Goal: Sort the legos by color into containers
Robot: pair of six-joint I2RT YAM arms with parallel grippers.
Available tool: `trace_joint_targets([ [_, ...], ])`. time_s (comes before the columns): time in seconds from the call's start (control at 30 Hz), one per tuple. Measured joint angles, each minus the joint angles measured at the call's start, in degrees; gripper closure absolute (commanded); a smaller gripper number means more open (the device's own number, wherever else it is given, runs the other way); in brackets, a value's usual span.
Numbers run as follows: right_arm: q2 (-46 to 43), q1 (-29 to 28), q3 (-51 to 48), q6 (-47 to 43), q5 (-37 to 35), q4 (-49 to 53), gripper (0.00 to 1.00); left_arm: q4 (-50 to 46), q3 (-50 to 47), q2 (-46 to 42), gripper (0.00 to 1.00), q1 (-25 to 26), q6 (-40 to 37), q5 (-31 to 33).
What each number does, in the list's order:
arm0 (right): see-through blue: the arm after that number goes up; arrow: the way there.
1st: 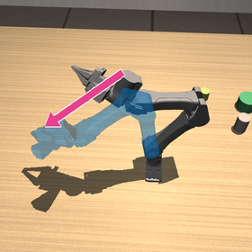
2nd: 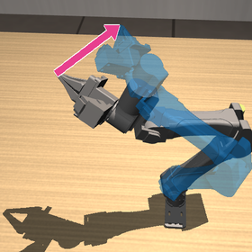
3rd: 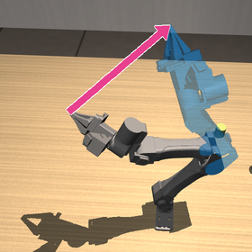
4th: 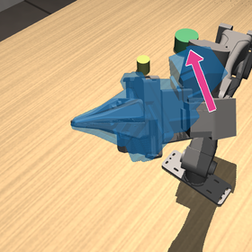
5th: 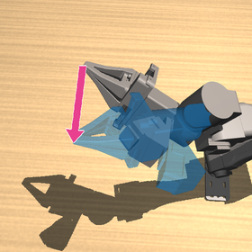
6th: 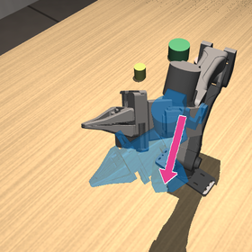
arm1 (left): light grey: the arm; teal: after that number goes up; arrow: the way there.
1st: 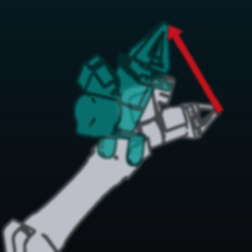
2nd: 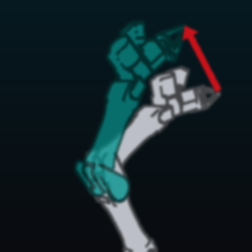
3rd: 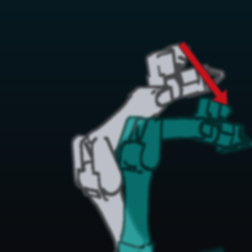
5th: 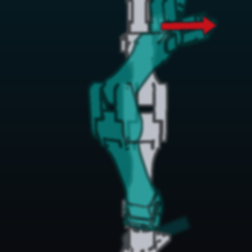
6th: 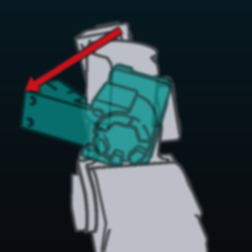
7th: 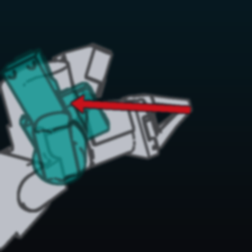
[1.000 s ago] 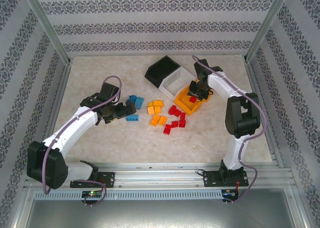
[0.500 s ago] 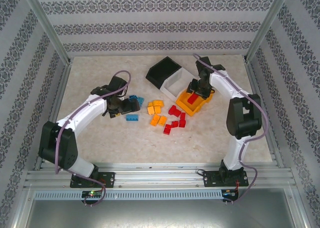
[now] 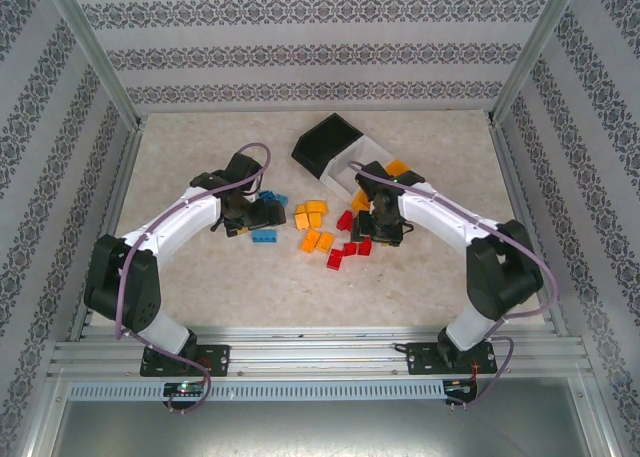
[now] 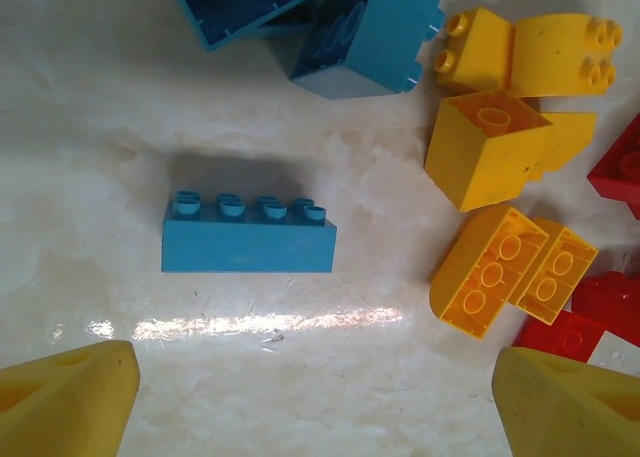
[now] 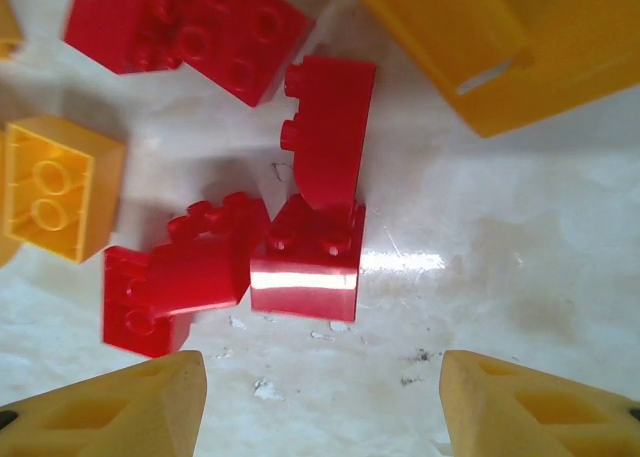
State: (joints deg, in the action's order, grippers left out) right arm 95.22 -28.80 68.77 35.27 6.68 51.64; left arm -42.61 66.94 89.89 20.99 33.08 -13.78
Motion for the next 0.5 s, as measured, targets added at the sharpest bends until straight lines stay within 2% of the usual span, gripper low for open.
trace_joint_targets([
  [0.3,5.0,-0.2,0.2,1.1,0.5,-3.5,0.44,0.4,-2.5,-0.9,0.08,0.0,0.3,0.1],
  [0.5,5.1,-0.2,0.2,1.1,1.4,-4.3,0.55,0.3,-3.7,-3.4,0.07,0.0,0.4,0.5],
])
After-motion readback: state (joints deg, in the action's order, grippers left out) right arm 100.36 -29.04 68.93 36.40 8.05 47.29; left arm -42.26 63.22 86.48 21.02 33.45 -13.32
